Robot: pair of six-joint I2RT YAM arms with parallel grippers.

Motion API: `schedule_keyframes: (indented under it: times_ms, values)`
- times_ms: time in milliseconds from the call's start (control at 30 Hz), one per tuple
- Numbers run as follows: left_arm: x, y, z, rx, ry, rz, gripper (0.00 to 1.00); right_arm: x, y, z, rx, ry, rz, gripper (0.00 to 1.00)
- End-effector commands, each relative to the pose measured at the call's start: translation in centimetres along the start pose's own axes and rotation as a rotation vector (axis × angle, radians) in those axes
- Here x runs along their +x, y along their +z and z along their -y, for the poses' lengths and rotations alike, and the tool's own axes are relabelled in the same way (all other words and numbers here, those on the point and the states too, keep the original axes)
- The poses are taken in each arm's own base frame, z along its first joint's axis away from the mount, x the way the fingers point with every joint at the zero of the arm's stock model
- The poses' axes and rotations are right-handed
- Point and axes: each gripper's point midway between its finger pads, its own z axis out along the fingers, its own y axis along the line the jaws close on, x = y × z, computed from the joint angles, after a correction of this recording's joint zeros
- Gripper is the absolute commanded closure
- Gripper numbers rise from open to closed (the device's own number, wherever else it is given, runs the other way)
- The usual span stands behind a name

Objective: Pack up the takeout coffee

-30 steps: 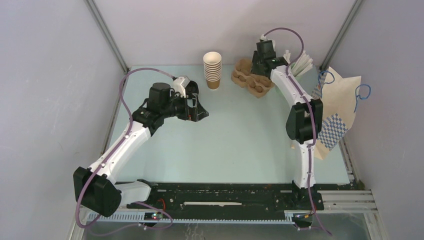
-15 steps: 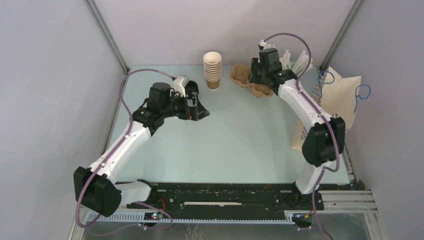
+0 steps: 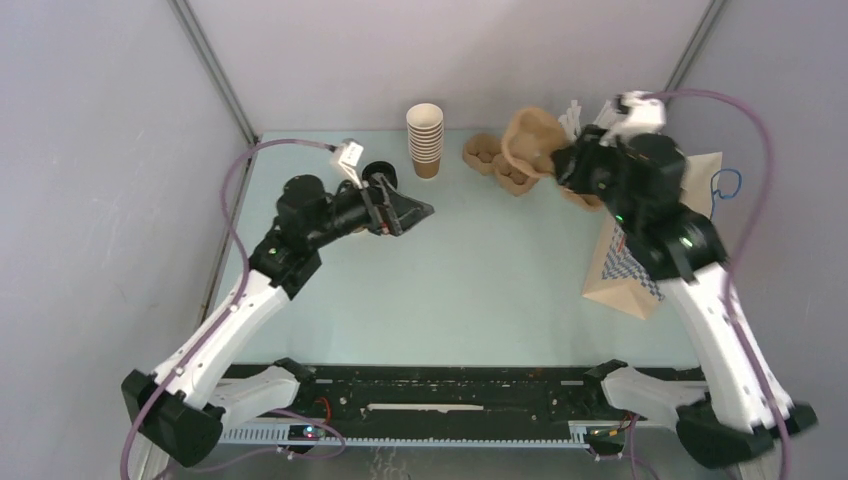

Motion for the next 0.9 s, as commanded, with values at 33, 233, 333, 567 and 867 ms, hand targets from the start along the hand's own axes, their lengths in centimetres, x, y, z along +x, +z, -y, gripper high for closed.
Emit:
schedule_keyframes:
  times_ms: [33, 233, 333, 567, 867]
  values:
    - [0.9, 4.3, 5.2, 0.150, -0.012, 0.003, 0.02, -4.8, -9.9, 3.5, 0.101, 0.040, 0.179, 1.00]
    - [1.2, 11.4, 10.2, 0.321, -0.081, -0.029, 0.05, -7.8, -18.6, 6.2, 0.171, 0.064, 0.350, 1.00]
    - [1.0, 15.4, 13.5, 0.434, -0.119, -0.045, 0.05, -8.5, -21.5, 6.3, 0.148, 0.091, 0.402, 1.00]
    - [2.1, 23.7, 18.0, 0.562, -0.220, -0.017, 0.05, -9.2, -25.7, 6.5, 0.098, 0.122, 0.480, 1.00]
    - [4.6, 31.4, 20.6, 0.593, -0.308, 0.006, 0.10, -7.1, -25.4, 6.9, 0.083, 0.134, 0.425, 1.00]
